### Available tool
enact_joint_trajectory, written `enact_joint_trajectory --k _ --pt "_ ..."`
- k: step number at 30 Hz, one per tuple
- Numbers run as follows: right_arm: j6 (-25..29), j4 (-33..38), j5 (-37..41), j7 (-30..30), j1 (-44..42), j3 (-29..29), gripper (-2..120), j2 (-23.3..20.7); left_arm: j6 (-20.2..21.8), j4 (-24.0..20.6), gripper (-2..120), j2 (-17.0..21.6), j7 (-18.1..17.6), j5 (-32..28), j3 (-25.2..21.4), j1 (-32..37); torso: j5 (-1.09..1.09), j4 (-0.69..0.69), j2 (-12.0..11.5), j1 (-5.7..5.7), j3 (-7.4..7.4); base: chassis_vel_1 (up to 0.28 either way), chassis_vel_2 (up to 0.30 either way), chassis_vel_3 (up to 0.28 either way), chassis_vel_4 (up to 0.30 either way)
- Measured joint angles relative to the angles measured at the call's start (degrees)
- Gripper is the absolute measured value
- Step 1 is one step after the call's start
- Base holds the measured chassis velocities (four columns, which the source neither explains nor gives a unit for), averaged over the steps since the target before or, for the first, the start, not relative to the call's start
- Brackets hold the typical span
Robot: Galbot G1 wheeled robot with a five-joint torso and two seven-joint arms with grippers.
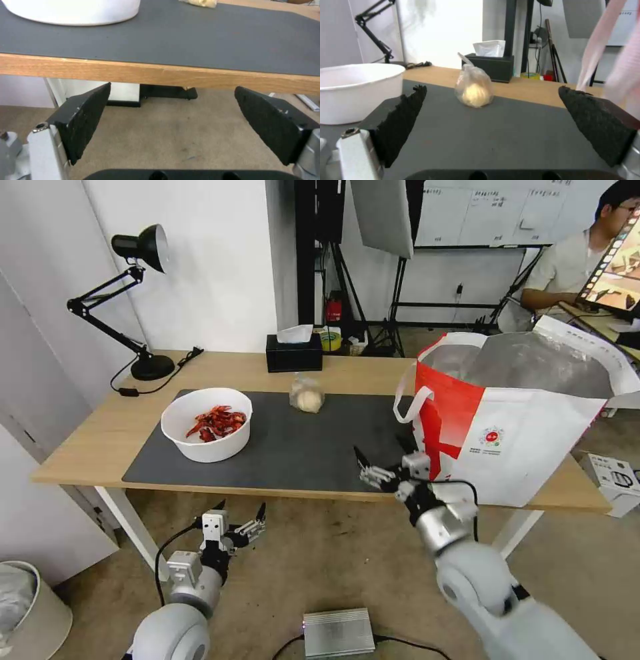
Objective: Pick up the trash from the table and place it into the takeout bag.
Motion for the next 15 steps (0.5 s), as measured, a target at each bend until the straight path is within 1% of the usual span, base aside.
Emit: enact_joint_trajectory --k 2,4,8,10,15 --pt "-0.3 -0.8 0.1 0.1 1.2 -0.6 100 0.2 0.0 0.0 100 -0.1 0.0 0.1 -0.1 0.2 0.0 0.0 0.0 0.0 0.0 0.0 0.0 0.0 0.0" --pt "-1.2 -3.2 0.7 0.4 4.4 -2.1 100 0.9 0.0 -0.1 100 -0.2 0.0 0.3 -0.2 0.6 0.0 0.0 0.0 0.0 0.0 0.0 0.0 0.0 0.0" --pt "-1.8 -5.1 1.1 0.4 6.4 -3.2 100 1.5 0.0 -0.2 100 -0.2 0.0 0.3 -0.2 0.7 0.0 0.0 0.0 0.0 0.0 0.0 0.0 0.0 0.0" --pt "-2.7 -8.1 1.7 0.5 9.7 -4.9 100 2.3 0.0 -0.3 100 -0.2 0.0 0.3 -0.2 0.6 0.0 0.0 0.0 0.0 0.0 0.0 0.0 0.0 0.0" --pt "-3.7 -11.3 3.0 0.7 13.2 -7.2 100 3.2 0.0 -0.3 100 -0.3 -0.1 0.4 -0.2 0.6 0.0 0.0 0.0 0.0 0.0 0.0 0.0 0.0 0.0"
